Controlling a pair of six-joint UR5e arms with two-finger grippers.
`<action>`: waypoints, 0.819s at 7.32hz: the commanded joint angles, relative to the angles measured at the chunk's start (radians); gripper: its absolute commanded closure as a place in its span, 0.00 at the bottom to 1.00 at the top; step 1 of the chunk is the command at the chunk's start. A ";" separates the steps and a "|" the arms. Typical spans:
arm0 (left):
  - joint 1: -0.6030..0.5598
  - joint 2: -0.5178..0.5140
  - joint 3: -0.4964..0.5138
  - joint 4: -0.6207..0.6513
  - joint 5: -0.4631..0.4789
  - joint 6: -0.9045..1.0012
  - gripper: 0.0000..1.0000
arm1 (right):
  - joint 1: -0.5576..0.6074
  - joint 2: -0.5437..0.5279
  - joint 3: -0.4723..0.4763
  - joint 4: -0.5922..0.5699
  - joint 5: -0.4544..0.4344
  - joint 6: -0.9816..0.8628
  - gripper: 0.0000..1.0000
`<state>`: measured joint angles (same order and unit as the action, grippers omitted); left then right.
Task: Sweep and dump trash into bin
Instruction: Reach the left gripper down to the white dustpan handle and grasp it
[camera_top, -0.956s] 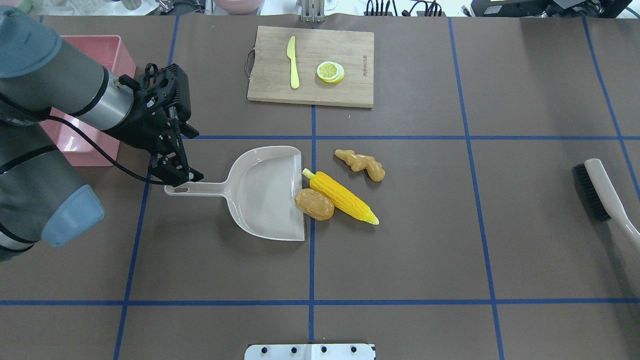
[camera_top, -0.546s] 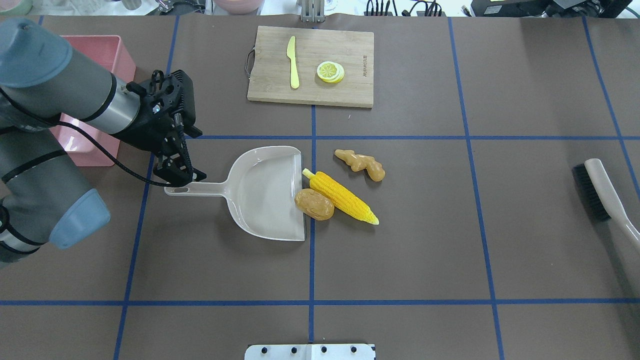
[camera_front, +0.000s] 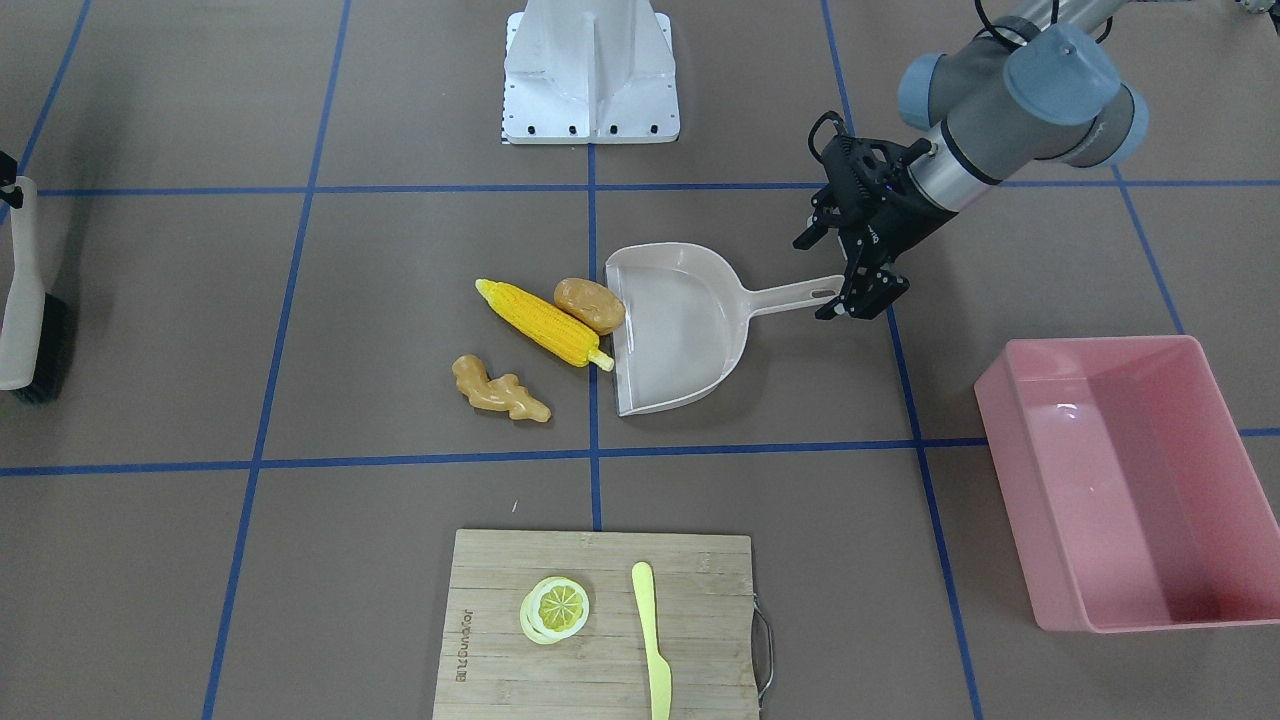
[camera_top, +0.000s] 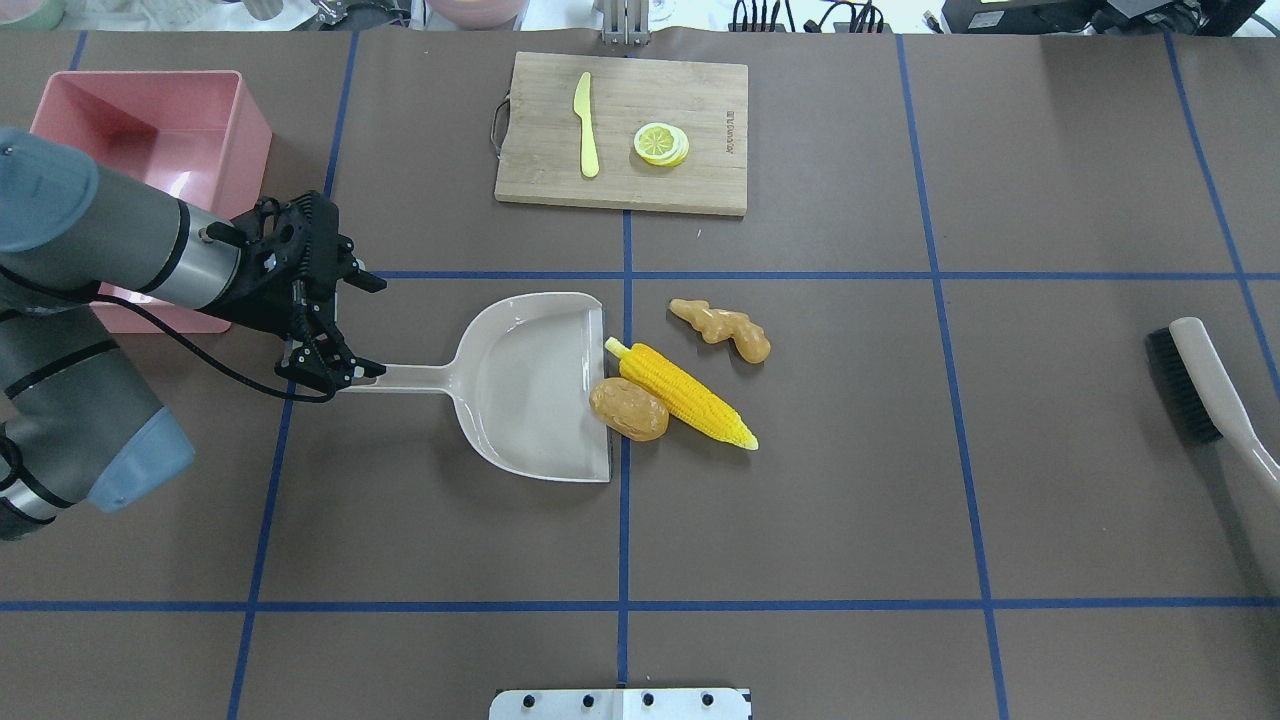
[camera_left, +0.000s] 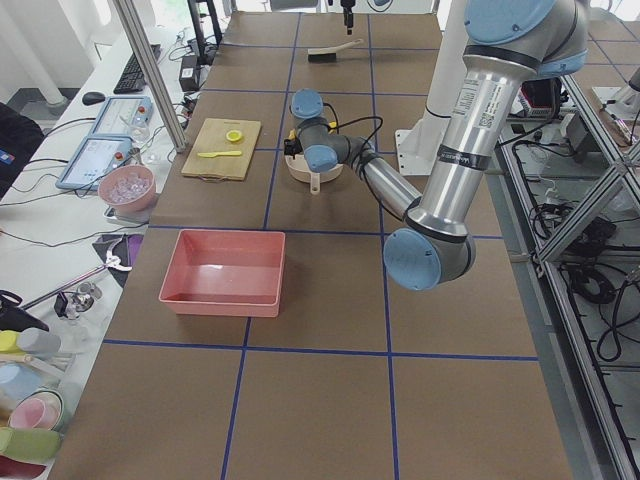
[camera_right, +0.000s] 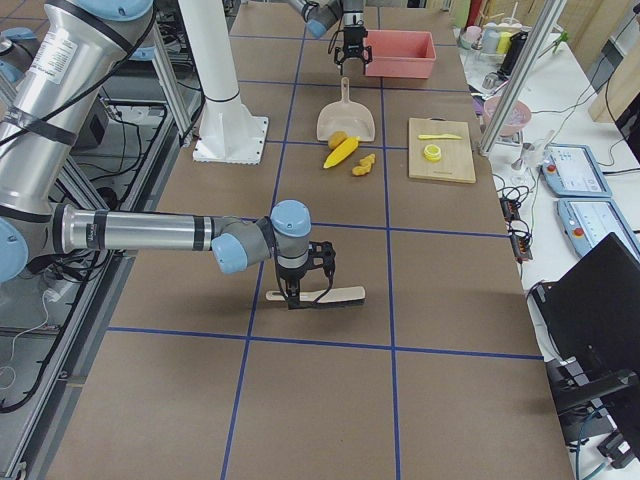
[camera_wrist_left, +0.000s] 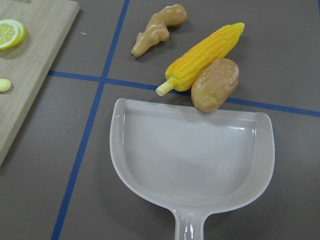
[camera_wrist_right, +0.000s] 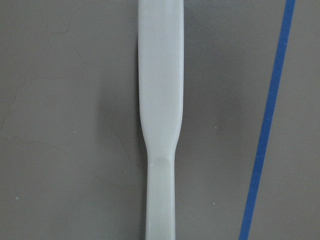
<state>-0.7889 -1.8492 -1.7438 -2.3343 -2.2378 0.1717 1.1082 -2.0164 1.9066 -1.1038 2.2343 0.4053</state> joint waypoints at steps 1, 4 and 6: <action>0.013 0.004 0.099 -0.211 -0.002 -0.101 0.03 | -0.042 0.004 -0.124 0.225 -0.009 0.163 0.00; 0.060 -0.001 0.177 -0.390 0.006 -0.222 0.07 | -0.102 0.004 -0.132 0.277 0.008 0.233 0.00; 0.089 -0.007 0.204 -0.401 0.009 -0.221 0.03 | -0.128 -0.004 -0.138 0.271 -0.004 0.234 0.04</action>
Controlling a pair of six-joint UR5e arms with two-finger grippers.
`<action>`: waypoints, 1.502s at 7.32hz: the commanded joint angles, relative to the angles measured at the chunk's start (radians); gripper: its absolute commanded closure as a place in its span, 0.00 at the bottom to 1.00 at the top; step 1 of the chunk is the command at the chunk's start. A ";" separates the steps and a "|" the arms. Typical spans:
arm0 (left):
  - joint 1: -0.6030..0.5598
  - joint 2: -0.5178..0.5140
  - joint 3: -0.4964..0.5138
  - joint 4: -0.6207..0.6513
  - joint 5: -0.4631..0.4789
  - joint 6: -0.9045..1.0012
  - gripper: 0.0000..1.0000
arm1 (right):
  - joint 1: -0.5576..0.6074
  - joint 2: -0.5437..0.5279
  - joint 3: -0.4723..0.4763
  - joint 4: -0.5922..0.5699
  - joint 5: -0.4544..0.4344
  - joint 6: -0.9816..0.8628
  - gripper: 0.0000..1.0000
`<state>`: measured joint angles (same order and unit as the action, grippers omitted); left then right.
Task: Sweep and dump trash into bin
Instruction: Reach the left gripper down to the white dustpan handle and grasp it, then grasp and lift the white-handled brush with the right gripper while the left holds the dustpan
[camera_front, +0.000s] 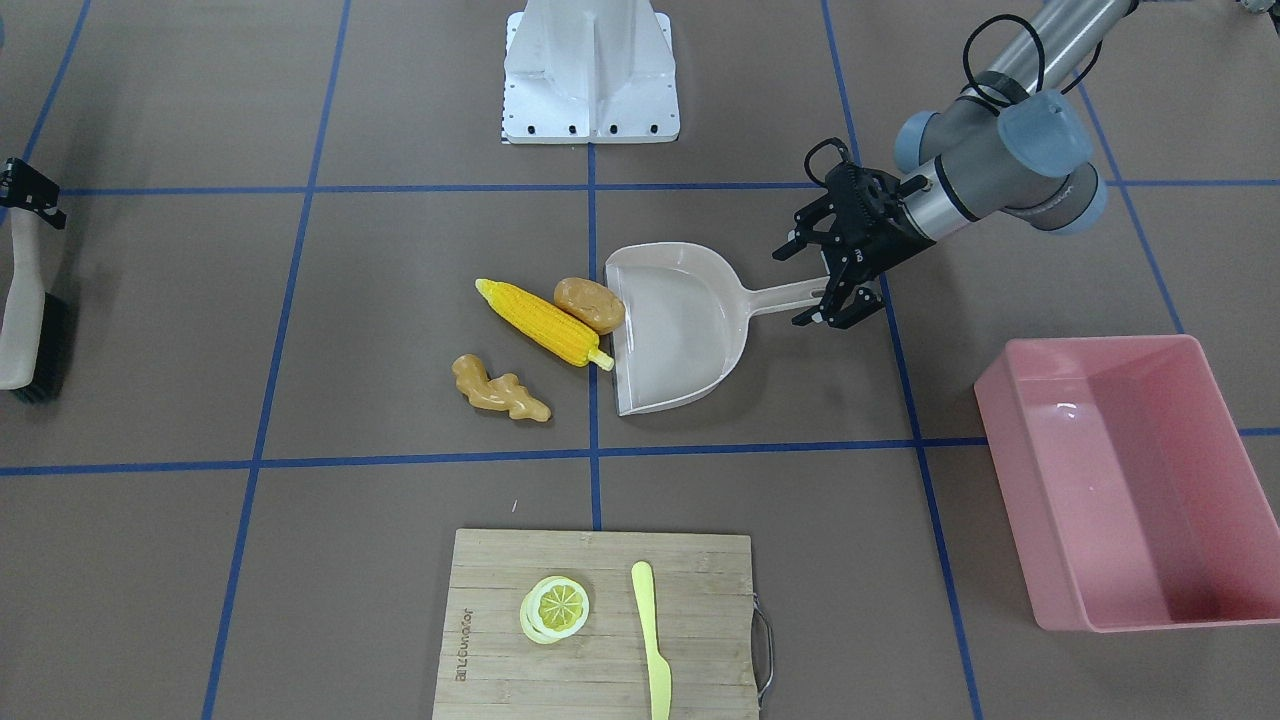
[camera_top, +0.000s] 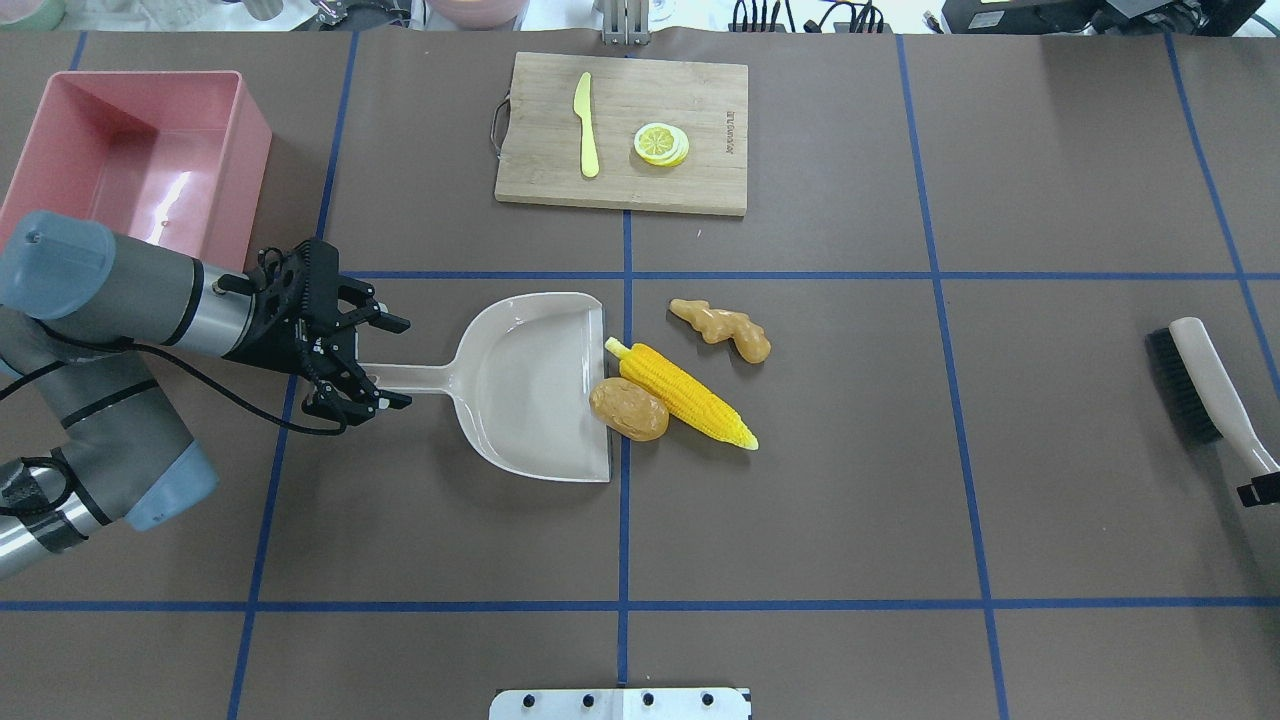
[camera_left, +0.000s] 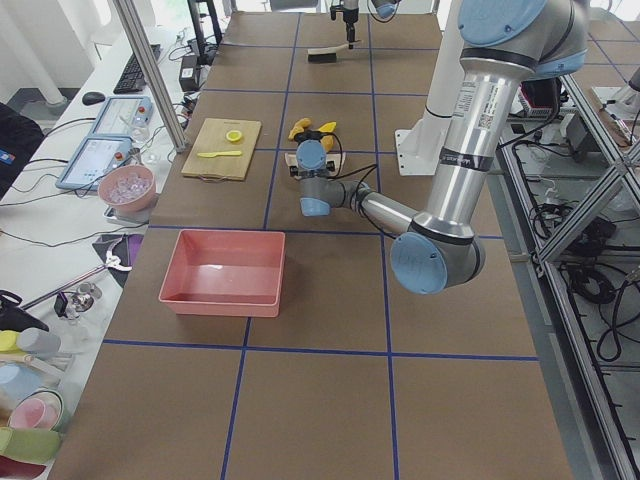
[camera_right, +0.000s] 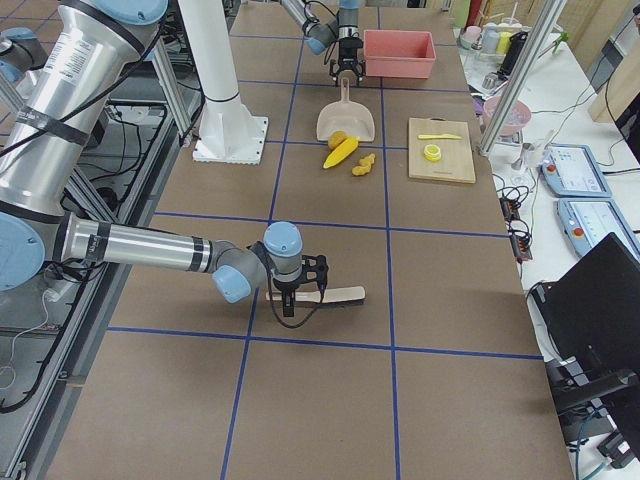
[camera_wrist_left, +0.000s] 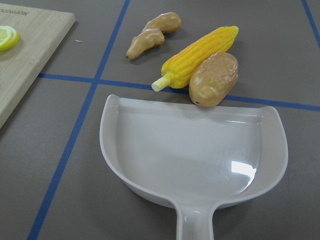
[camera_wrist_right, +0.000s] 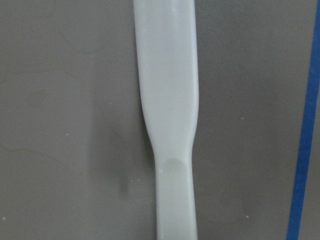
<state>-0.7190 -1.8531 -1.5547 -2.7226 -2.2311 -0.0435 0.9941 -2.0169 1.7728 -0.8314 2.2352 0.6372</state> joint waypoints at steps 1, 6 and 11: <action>0.029 -0.011 0.015 -0.005 0.007 -0.004 0.03 | -0.015 -0.006 -0.004 -0.002 -0.005 0.001 0.16; 0.064 -0.049 0.062 0.004 0.085 -0.007 0.03 | -0.009 -0.037 0.045 0.006 0.008 -0.002 1.00; 0.090 -0.060 0.087 0.006 0.117 -0.007 0.03 | -0.069 -0.037 0.262 -0.169 0.009 0.019 1.00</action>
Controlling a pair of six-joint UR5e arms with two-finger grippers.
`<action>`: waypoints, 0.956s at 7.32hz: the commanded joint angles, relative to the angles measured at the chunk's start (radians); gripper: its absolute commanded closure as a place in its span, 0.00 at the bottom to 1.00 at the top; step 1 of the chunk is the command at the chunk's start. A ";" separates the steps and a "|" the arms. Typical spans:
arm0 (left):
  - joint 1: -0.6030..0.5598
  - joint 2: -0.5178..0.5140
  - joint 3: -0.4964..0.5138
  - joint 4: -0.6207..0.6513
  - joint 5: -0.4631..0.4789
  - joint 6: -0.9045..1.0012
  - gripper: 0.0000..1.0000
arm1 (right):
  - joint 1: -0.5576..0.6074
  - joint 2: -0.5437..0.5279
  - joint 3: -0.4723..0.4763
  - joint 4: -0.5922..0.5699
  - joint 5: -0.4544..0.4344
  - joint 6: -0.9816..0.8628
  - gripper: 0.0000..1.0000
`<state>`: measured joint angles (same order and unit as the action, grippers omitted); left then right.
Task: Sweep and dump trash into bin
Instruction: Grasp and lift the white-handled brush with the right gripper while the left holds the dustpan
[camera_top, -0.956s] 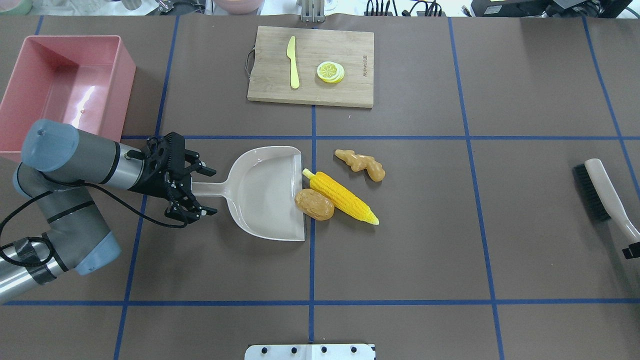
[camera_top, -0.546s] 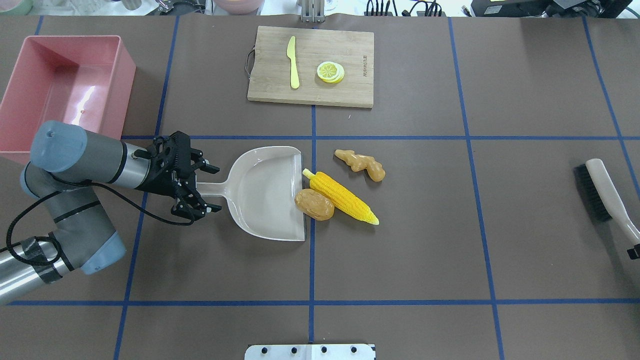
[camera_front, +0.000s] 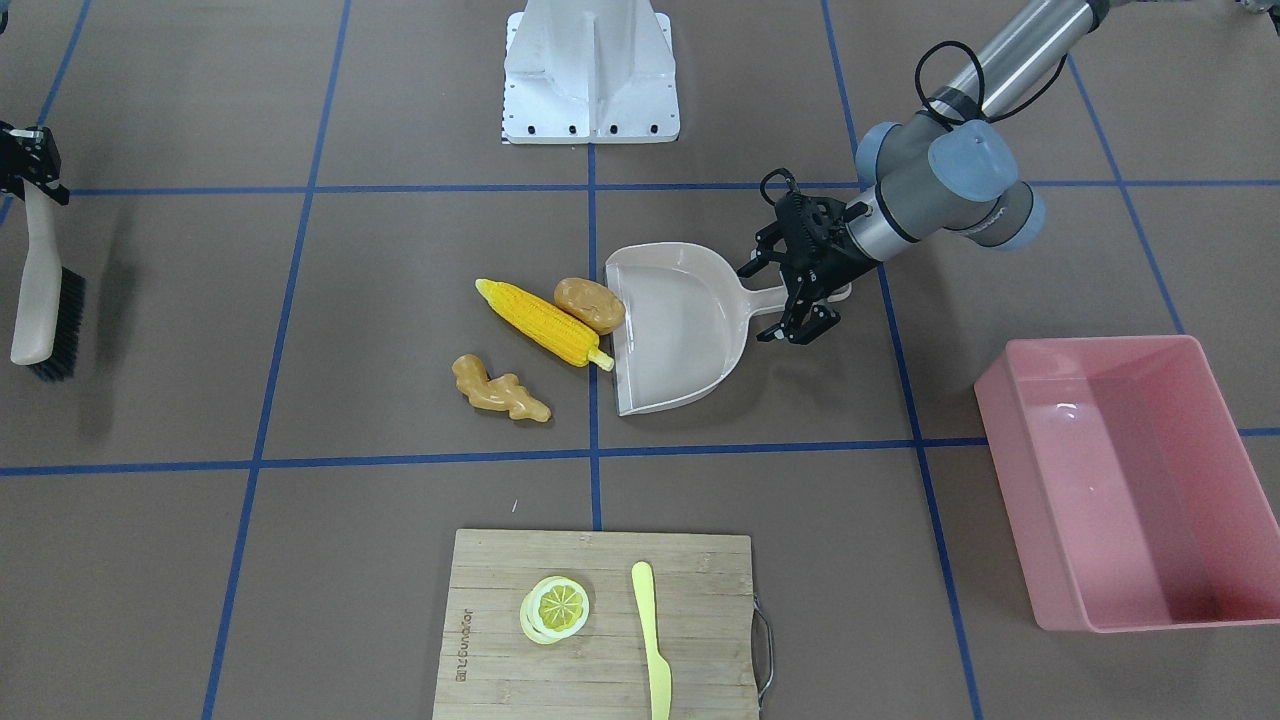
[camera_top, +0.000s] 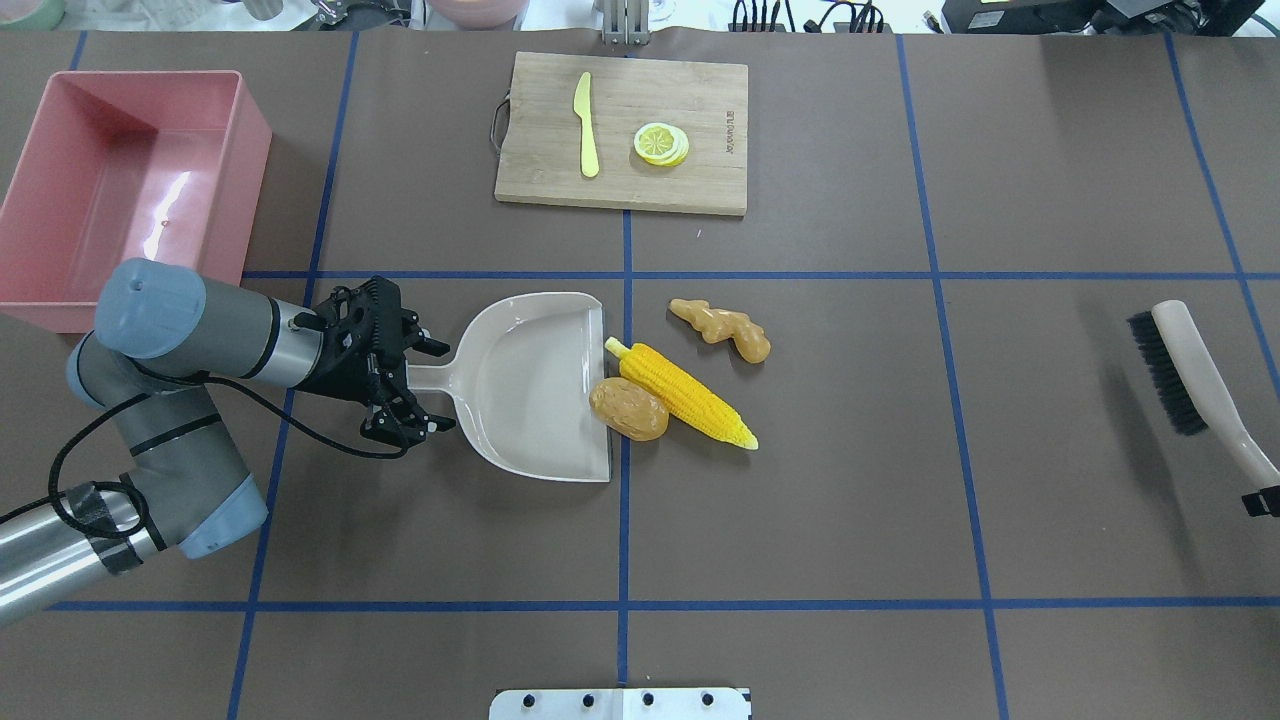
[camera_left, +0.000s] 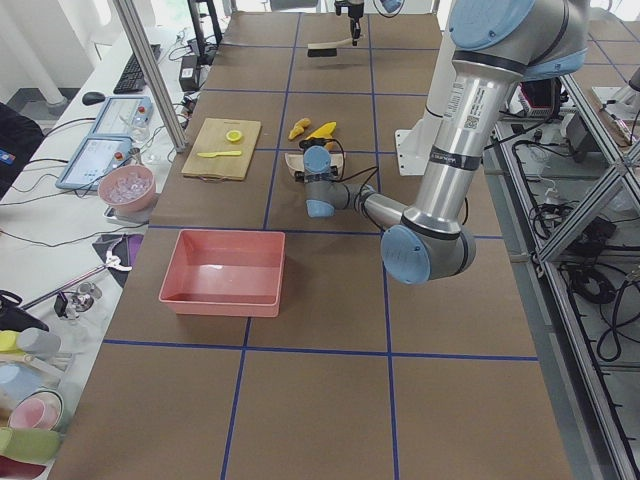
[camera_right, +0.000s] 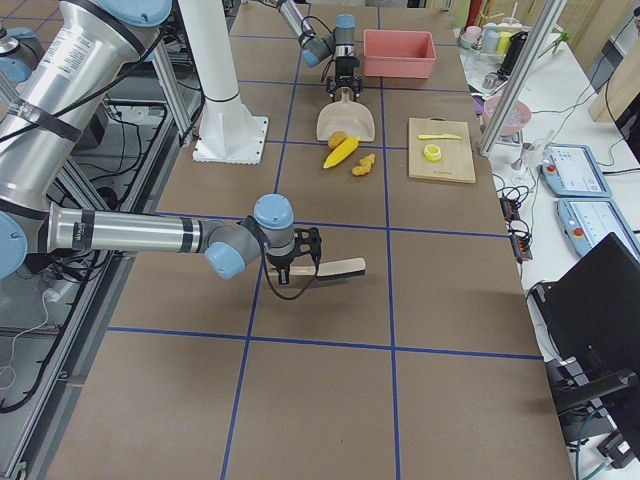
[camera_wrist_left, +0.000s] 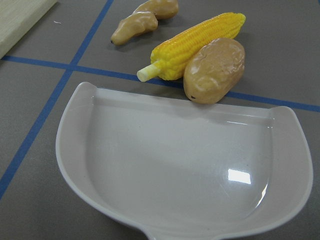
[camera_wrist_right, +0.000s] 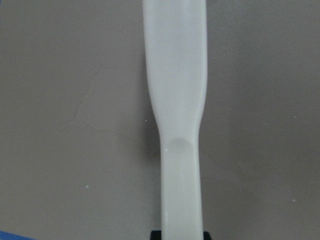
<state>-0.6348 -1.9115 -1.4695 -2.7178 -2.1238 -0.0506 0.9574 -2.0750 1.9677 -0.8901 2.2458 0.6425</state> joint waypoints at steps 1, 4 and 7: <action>0.007 -0.004 0.002 0.007 0.010 0.000 0.03 | -0.034 0.083 0.113 -0.244 -0.005 0.017 1.00; 0.012 -0.004 0.000 0.009 0.012 0.000 0.03 | -0.157 0.257 0.160 -0.368 -0.009 0.223 1.00; 0.015 -0.008 -0.002 0.021 0.027 0.002 0.03 | -0.319 0.472 0.163 -0.485 -0.076 0.443 1.00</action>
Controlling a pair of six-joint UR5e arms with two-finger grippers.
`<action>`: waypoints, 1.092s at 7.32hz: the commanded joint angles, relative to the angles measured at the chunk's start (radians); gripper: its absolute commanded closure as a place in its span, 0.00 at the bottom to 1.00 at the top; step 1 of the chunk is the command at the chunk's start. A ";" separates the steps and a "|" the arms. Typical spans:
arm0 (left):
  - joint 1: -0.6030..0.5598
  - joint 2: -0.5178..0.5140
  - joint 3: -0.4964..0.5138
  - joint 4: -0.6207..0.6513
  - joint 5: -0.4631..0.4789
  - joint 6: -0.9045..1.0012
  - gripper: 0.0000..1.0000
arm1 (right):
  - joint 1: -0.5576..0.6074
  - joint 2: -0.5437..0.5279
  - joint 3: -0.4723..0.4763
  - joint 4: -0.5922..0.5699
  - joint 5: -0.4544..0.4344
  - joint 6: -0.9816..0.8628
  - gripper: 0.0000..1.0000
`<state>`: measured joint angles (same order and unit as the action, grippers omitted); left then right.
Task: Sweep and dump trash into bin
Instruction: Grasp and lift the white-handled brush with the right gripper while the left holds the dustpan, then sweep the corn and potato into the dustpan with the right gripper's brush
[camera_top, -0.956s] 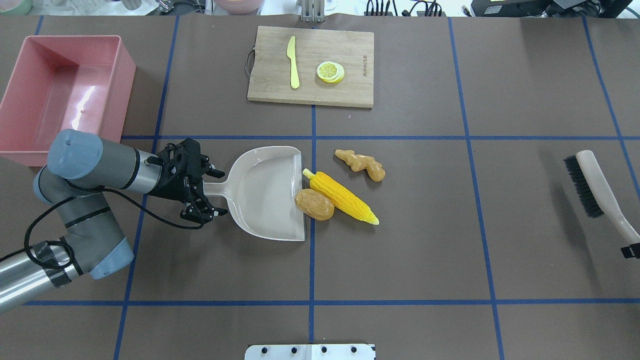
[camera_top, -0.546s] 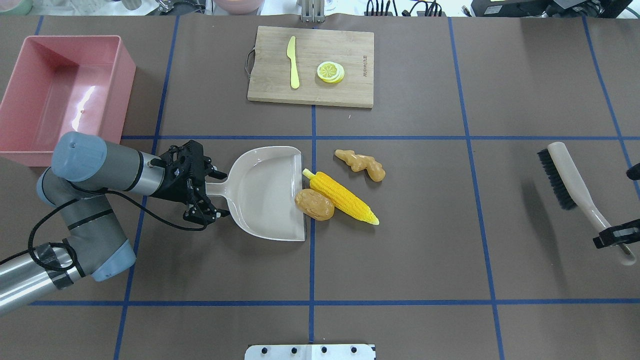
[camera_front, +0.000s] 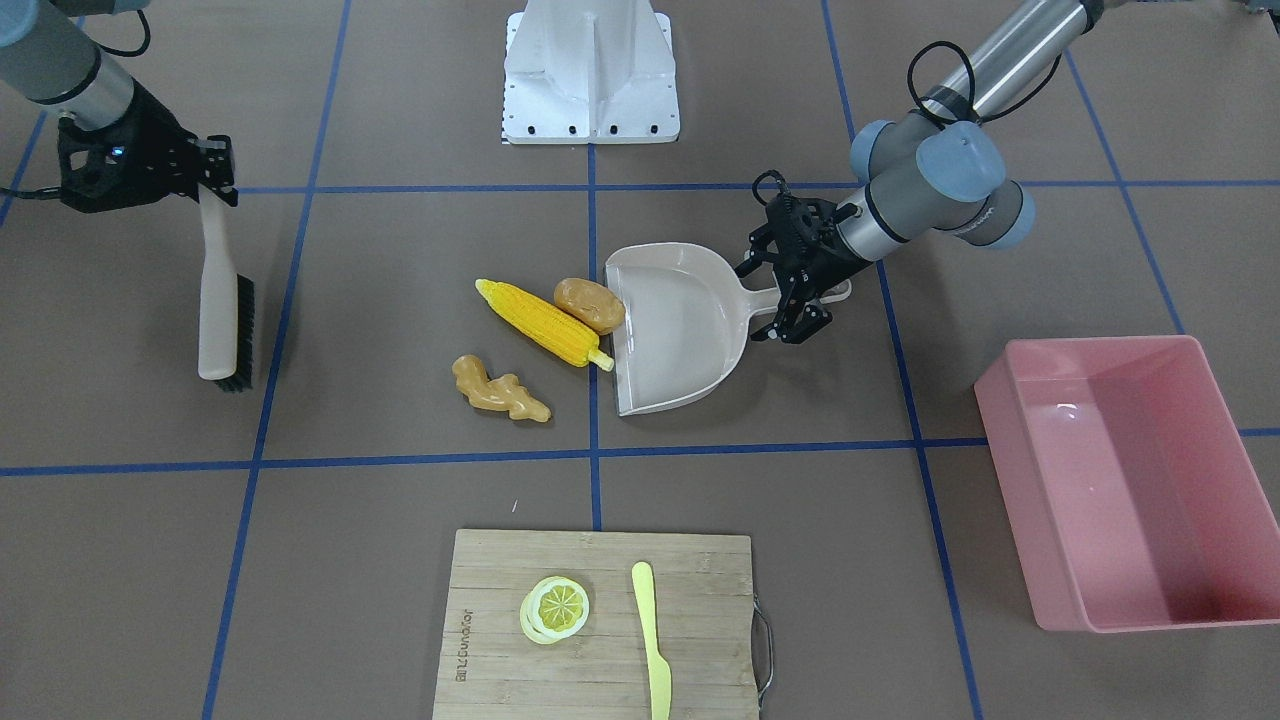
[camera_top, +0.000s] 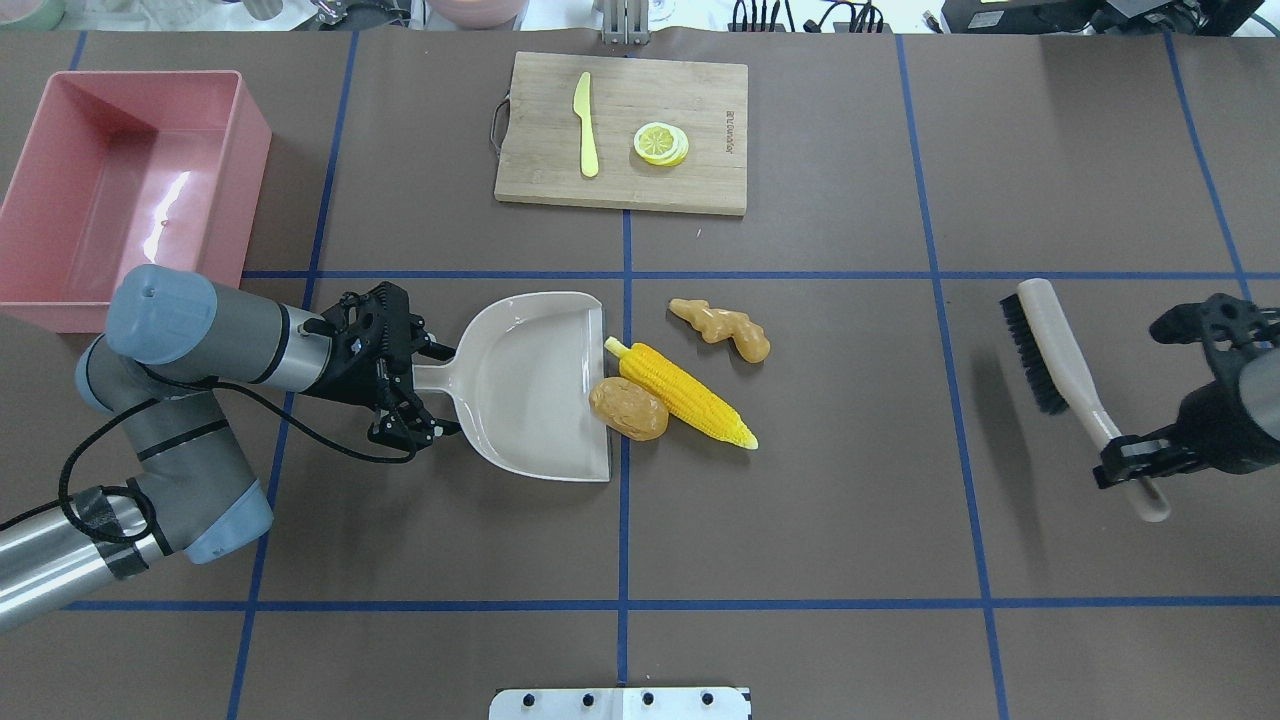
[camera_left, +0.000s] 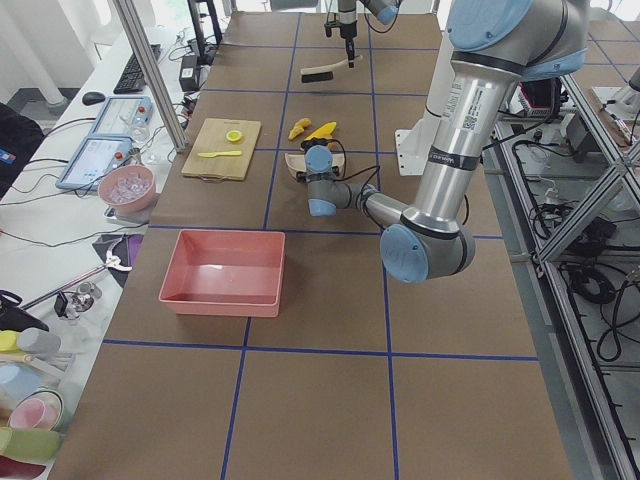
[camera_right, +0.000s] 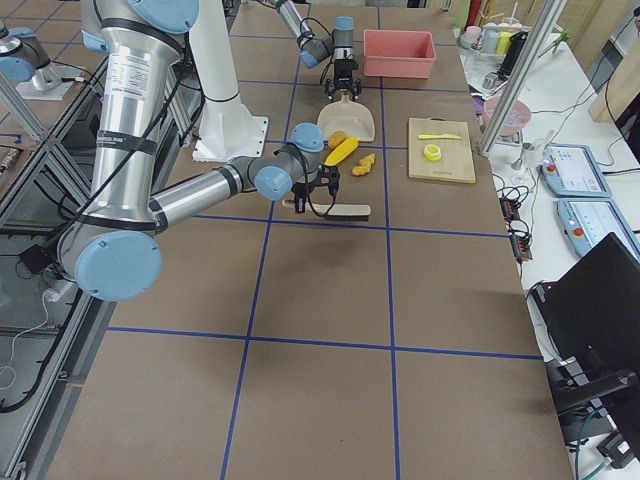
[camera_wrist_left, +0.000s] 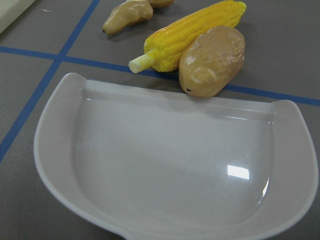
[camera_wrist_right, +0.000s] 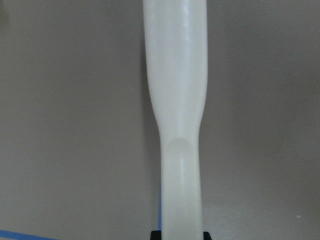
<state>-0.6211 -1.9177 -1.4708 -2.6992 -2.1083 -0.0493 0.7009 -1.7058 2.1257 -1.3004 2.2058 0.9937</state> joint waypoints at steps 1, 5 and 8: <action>0.000 -0.001 -0.006 0.002 0.017 -0.001 0.03 | -0.116 0.198 0.006 -0.170 -0.073 0.135 1.00; 0.000 -0.001 -0.005 0.002 0.019 0.000 0.03 | -0.257 0.339 -0.033 -0.272 -0.192 0.173 1.00; 0.001 -0.001 -0.005 0.002 0.019 0.000 0.03 | -0.291 0.542 -0.140 -0.373 -0.221 0.227 1.00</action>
<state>-0.6201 -1.9190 -1.4751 -2.6967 -2.0893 -0.0491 0.4236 -1.2573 2.0266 -1.6117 1.9984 1.2045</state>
